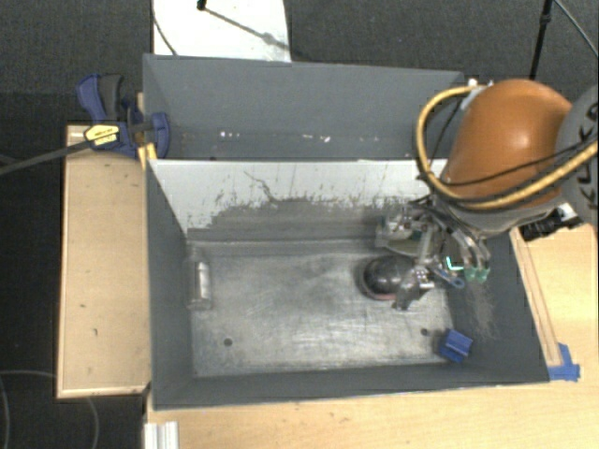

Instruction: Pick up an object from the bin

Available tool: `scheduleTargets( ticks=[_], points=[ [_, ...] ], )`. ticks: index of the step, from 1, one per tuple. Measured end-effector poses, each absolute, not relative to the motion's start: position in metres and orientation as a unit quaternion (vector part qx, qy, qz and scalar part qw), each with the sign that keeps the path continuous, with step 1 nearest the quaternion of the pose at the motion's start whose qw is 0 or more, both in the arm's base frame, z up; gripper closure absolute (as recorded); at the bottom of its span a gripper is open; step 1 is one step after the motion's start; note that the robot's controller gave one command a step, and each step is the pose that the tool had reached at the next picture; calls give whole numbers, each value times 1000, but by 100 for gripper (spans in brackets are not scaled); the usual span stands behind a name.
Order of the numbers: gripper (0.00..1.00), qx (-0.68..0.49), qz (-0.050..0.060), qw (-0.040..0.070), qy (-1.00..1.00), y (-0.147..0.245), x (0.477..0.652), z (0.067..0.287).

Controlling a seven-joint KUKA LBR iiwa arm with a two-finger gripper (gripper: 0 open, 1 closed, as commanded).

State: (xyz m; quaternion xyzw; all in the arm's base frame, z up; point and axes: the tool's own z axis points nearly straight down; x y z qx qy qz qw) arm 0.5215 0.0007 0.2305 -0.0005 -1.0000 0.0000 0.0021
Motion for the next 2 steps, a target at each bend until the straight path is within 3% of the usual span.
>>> scheduleTargets(
  ticks=[1,2],
  points=[
    [0,115,0,2,-993,-19,542,81],
    [0,74,0,-5,-997,-76,560,72]
  ],
)
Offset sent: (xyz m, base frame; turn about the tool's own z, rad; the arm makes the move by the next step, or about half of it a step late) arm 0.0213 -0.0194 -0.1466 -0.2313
